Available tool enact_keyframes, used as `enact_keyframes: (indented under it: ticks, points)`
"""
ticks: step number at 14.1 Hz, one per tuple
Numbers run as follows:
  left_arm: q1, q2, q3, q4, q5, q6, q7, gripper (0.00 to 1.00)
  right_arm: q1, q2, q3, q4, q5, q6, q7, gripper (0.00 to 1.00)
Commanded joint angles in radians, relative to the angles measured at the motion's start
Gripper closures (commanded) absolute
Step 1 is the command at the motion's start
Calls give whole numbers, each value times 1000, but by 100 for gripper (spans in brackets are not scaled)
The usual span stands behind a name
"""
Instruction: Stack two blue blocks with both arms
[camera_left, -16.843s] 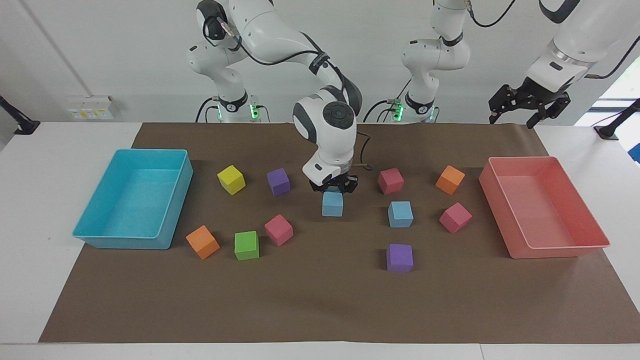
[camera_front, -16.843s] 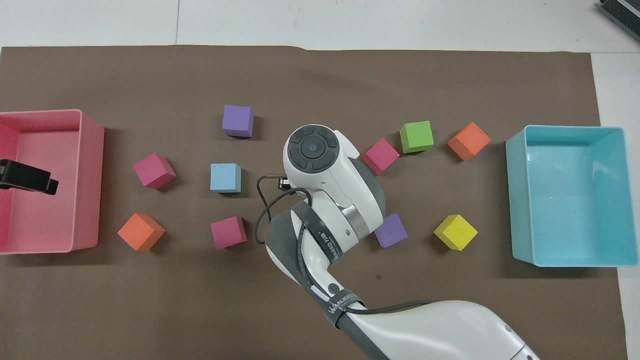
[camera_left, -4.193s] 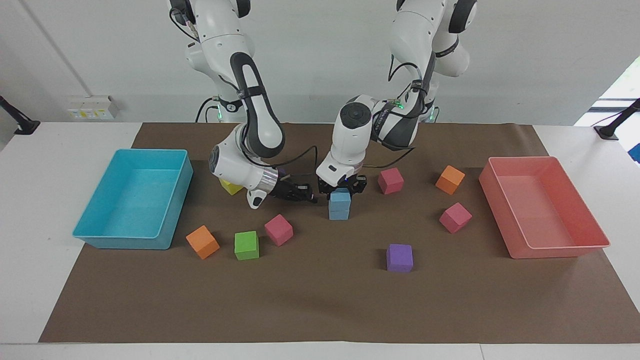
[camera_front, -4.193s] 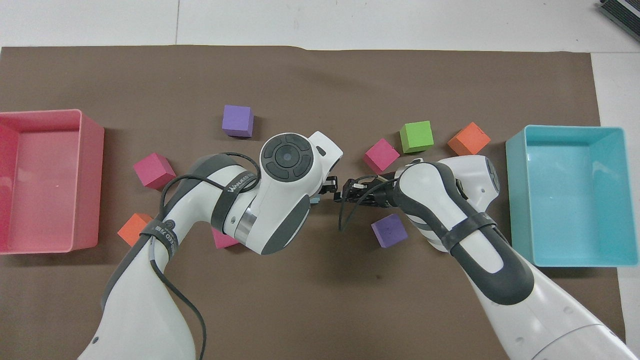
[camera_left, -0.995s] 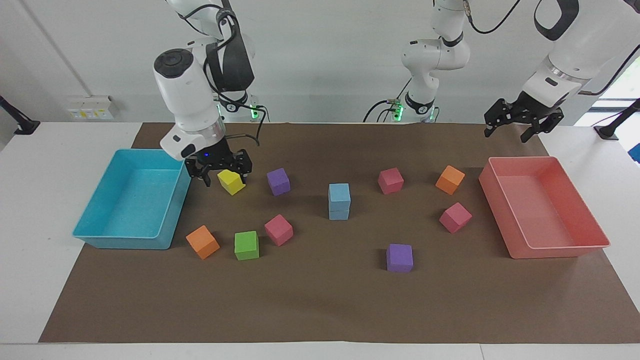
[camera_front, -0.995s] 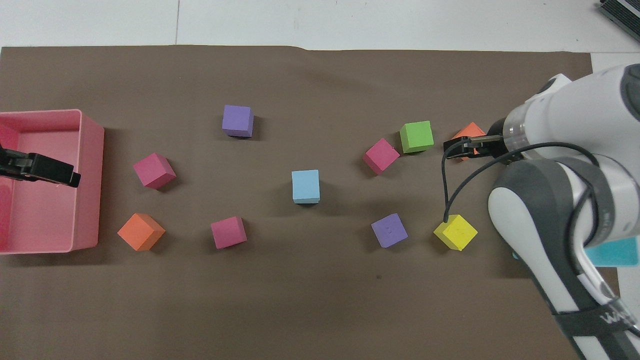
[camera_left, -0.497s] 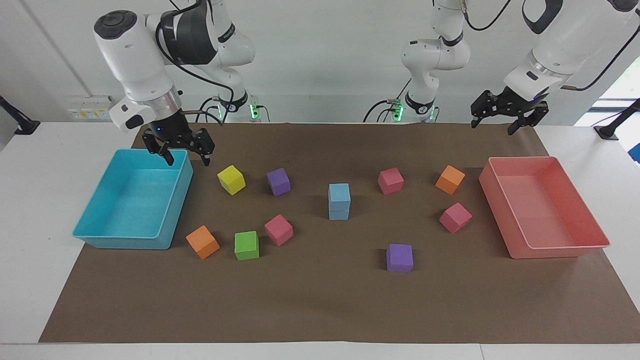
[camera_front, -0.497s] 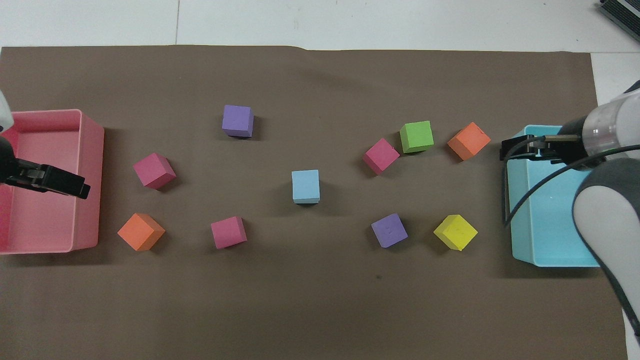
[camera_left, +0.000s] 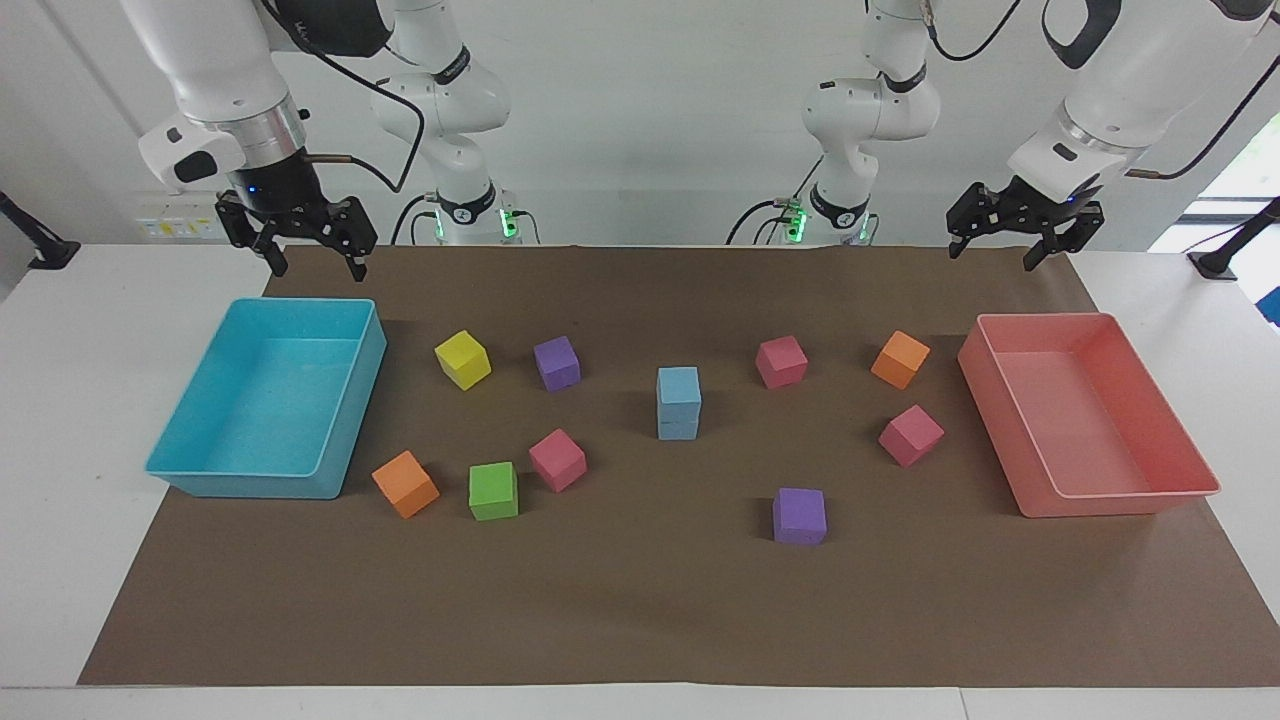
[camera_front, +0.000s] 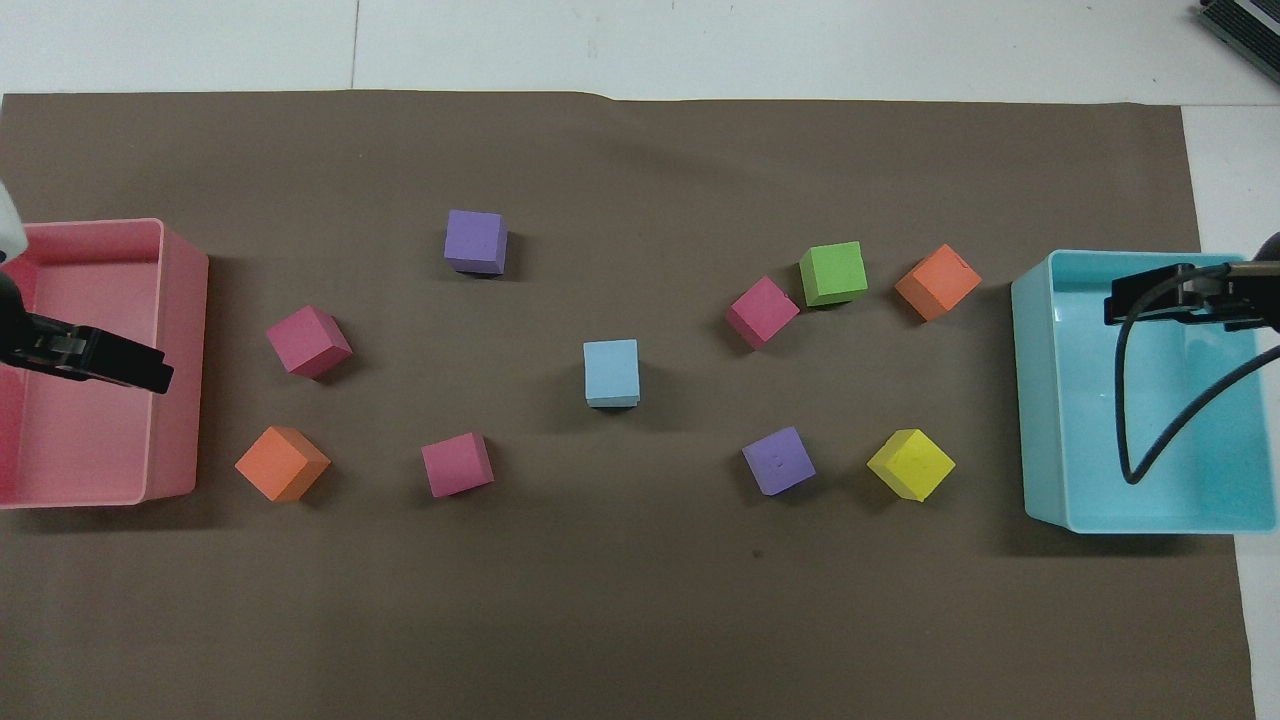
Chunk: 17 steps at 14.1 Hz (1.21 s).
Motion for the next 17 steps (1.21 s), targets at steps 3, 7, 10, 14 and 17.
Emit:
enact_keyframes:
  ticks: [3, 7, 10, 14, 17]
  points:
    - [-16, -1, 6, 3, 12, 72, 5, 0, -12, -32, 4, -20, -2, -54, -36, 0]
    - [-17, -11, 6, 3, 13, 43, 2, 0, -6, -46, 12, -21, 11, -110, -26, 0]
    - [-17, -13, 6, 6, 22, 28, -1, 0, -4, -49, 15, -23, 9, -110, -22, 0]
    - [-17, -16, 6, 5, 22, -7, 0, 0, -4, -49, 15, -23, 9, -107, -22, 0]
    - [-17, -27, 4, -1, 22, -23, 0, 0, -4, -47, 15, -23, 9, -95, -25, 0]
